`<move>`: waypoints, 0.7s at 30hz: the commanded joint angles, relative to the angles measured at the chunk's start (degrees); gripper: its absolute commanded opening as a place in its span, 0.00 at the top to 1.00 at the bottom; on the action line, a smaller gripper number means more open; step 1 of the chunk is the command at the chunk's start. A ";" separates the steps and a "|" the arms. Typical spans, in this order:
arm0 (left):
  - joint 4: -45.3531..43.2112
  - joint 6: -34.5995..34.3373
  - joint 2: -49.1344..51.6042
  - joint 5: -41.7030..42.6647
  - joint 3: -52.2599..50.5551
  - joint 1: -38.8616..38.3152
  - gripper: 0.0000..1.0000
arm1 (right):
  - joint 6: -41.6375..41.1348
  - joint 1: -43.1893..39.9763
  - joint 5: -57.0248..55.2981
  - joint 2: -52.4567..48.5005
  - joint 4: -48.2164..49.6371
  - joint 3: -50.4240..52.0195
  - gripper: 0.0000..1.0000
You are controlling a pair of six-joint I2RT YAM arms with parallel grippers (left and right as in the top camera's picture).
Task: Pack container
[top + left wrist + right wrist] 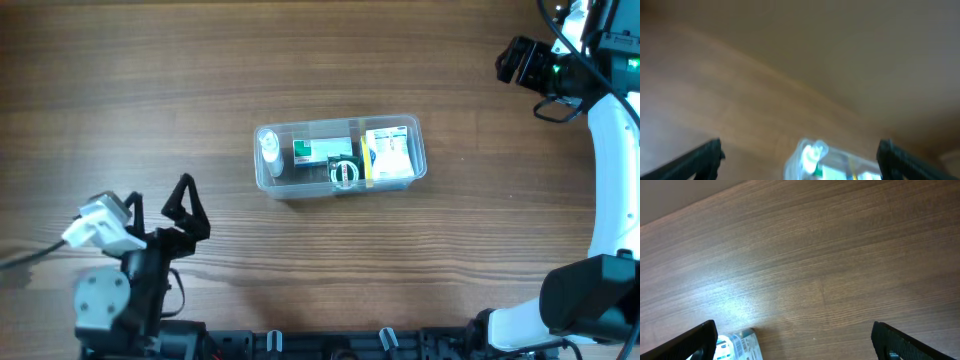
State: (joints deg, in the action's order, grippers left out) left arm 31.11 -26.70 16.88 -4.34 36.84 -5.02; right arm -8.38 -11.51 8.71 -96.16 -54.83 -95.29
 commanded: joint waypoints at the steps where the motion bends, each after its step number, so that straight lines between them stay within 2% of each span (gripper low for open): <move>1: -11.06 5.99 -7.98 8.87 -10.95 3.21 0.00 | -0.74 0.17 -0.35 -0.07 0.17 -0.24 0.00; 8: -19.91 5.97 -12.70 12.28 -18.99 4.59 0.00 | -0.76 0.17 -0.35 -0.07 0.17 -0.24 0.00; 15: -20.09 7.21 -13.86 12.66 -19.76 6.93 0.00 | -0.76 0.17 -0.35 -0.07 0.17 -0.24 0.00; 21: -20.35 12.44 -16.15 12.72 -20.31 7.21 0.00 | -0.76 0.17 -0.35 -0.07 0.17 -0.24 0.00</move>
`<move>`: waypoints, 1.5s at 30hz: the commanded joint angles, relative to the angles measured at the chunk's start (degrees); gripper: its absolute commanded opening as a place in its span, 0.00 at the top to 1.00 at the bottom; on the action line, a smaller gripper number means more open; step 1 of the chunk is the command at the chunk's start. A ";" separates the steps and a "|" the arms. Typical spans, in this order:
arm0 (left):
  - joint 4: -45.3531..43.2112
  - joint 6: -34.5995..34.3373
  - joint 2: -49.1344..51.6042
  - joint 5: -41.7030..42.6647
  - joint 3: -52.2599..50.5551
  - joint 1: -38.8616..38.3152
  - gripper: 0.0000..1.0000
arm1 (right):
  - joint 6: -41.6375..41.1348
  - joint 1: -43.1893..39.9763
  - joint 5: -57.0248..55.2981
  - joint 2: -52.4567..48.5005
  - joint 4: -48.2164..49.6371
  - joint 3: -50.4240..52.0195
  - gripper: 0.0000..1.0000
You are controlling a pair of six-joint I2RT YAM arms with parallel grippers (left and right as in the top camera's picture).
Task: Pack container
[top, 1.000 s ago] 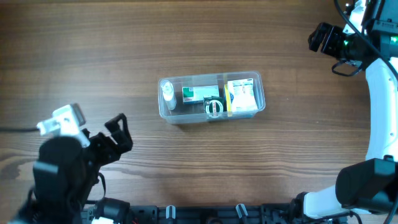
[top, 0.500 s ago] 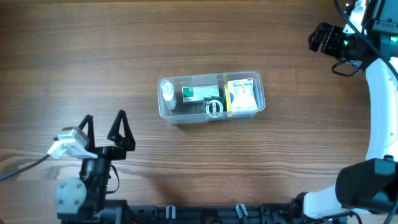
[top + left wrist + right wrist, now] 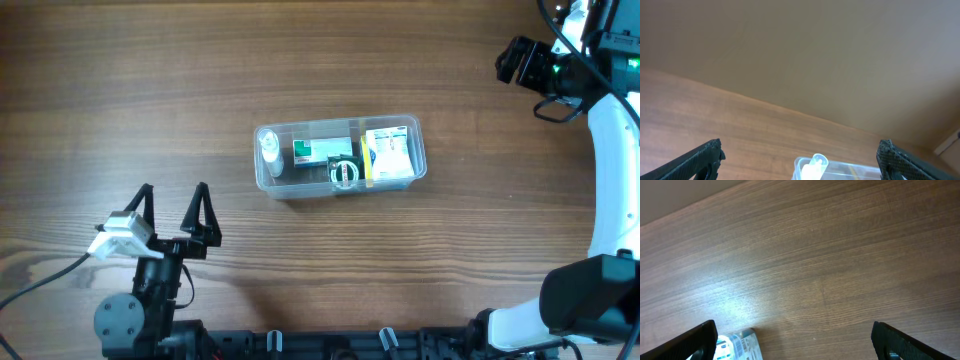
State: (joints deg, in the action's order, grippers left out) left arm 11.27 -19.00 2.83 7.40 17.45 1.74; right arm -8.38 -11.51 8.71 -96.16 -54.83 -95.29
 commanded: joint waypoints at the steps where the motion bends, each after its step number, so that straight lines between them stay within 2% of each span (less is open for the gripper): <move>1: -0.94 5.51 -2.45 1.22 -1.25 0.46 0.00 | -0.76 0.17 -0.35 -0.07 0.17 -0.24 0.00; 13: -20.11 7.02 -2.67 6.14 -12.44 0.24 0.00 | -0.76 0.17 -0.35 -0.07 0.17 -0.24 0.00; 22: -19.52 7.04 -2.69 6.27 -17.16 -1.22 0.00 | -0.76 0.17 -0.35 -0.07 0.17 -0.24 0.00; 29: -8.33 7.04 -2.69 4.74 -17.14 -1.27 0.00 | -0.76 0.17 -0.35 -0.07 0.17 -0.24 0.00; 45: -7.89 6.80 -2.67 3.67 -17.14 -1.27 0.00 | -0.76 0.17 -0.35 -0.07 0.17 -0.24 0.00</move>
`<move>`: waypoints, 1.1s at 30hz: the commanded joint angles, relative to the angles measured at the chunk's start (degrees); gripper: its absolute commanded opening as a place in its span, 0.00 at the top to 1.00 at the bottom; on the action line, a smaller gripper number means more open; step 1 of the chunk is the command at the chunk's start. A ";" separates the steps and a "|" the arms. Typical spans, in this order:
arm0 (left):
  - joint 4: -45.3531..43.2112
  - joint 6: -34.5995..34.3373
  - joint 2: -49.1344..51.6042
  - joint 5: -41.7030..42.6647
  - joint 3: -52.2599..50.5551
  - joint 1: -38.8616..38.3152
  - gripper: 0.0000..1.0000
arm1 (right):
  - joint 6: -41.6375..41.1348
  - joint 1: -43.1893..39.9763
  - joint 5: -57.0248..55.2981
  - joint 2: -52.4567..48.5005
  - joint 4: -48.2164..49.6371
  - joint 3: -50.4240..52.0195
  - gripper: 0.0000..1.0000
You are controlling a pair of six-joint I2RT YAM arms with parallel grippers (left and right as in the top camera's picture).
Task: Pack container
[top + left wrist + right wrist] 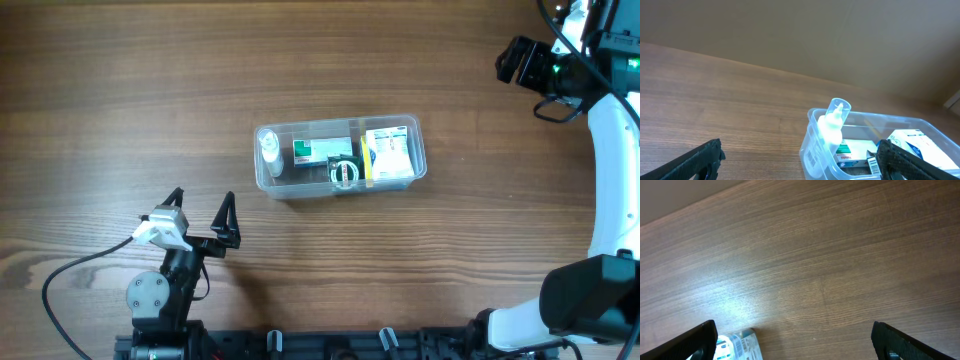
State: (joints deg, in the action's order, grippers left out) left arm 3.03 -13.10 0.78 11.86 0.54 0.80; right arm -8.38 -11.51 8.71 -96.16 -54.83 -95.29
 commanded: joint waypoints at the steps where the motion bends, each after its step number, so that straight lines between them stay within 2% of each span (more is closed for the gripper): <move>1: 0.35 0.90 -0.61 -0.79 -0.22 -0.33 0.00 | -0.74 0.17 -0.35 -0.07 0.17 -0.24 0.00; 22: 0.33 0.90 -0.61 -0.79 -0.22 -0.33 0.00 | -0.76 0.17 -0.35 0.81 0.15 -0.24 0.00; 28: 0.33 0.90 -0.61 -0.79 -0.22 -0.33 0.00 | -0.76 0.87 -0.33 10.51 0.83 2.14 0.00; 33: 0.33 0.90 -0.61 -0.79 -0.22 -0.33 0.00 | -0.09 4.13 -0.87 24.63 5.70 13.86 0.00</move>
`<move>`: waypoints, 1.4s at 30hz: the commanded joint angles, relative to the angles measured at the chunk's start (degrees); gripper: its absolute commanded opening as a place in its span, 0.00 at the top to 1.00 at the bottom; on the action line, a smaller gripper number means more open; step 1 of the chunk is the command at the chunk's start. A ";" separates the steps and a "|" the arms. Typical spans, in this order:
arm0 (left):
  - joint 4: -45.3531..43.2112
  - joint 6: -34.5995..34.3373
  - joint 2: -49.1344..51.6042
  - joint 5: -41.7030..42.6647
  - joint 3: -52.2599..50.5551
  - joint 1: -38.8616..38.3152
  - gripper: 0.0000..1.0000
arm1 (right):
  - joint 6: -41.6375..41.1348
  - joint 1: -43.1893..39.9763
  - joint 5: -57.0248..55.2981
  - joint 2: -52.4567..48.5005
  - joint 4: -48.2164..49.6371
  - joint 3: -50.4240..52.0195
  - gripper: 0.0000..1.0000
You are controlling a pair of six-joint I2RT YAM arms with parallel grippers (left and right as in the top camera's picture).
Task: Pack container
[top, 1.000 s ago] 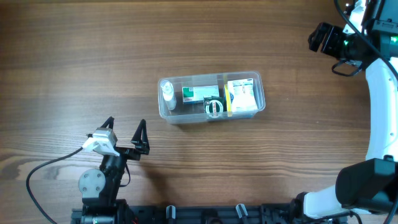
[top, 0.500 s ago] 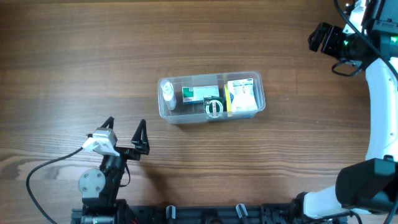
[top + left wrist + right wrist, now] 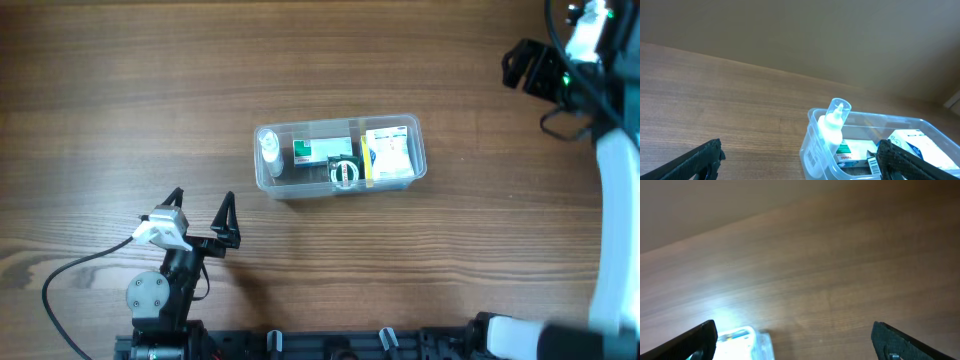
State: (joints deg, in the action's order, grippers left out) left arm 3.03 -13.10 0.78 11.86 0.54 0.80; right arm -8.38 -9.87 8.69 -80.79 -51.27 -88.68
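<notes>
The clear plastic container (image 3: 340,180) lies mid-table, holding a white dropper bottle (image 3: 270,152), a green-and-white box (image 3: 314,152), a black round item (image 3: 344,173) and a white-and-yellow box (image 3: 388,152). My left gripper (image 3: 200,214) stands open below and left of it, apart from it; in the left wrist view the container (image 3: 812,152) and bottle (image 3: 834,124) sit between its fingers (image 3: 702,161), further ahead. My right gripper (image 3: 518,64) is raised at the far right, open and empty; its view shows only a corner of the container (image 3: 747,339).
The wooden table (image 3: 120,90) runs bare around the container. A cable (image 3: 70,275) trails from the left arm's base along the front edge. The right arm's white links (image 3: 612,200) stand along the right edge.
The right arm has shifted slightly at the far right and its wrist view is now tilted and blurred. The left gripper and the container are unchanged.
The left gripper first stood open at the front left, angled toward the container. Then it sat nearer the front edge, and later further right, facing the bottle end. The container's contents stayed put. The right gripper stayed open, shifting only just now.
</notes>
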 commanded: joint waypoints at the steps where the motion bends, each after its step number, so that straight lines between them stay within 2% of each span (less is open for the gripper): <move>1: 0.33 0.90 -0.61 -0.79 -0.22 -0.33 0.00 | 0.66 3.02 -1.81 11.63 3.54 9.70 0.00; 4: 0.33 0.90 -0.61 -0.79 -0.22 -0.33 0.00 | 0.87 4.92 -3.13 21.77 10.80 20.76 0.00; 10: 0.33 0.90 -0.61 -0.76 -0.22 -0.33 0.00 | 0.79 7.56 -1.31 44.63 35.69 46.73 0.00; 13: 0.33 0.90 -0.61 -0.79 -0.22 -0.33 0.00 | 0.87 7.56 0.48 53.48 41.29 55.98 0.00; 18: 0.33 0.90 -0.61 -0.79 -0.22 -0.33 0.00 | 0.90 7.56 1.95 64.59 44.48 66.90 0.00; 25: 0.33 0.90 -0.61 -0.79 -0.22 -0.33 0.00 | 0.94 7.56 1.97 72.78 48.57 76.08 0.00; 34: 0.33 0.90 -0.61 -0.79 -0.22 -0.33 0.00 | 1.01 7.58 4.09 78.97 61.86 88.37 0.00; 42: 0.33 0.90 -0.61 -0.79 -0.22 -0.33 0.00 | 10.05 7.56 4.70 79.17 54.42 88.41 0.00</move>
State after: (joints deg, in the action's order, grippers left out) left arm 3.03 -13.10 0.69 11.84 0.56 0.80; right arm -3.25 -2.55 11.99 -2.50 5.72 -0.36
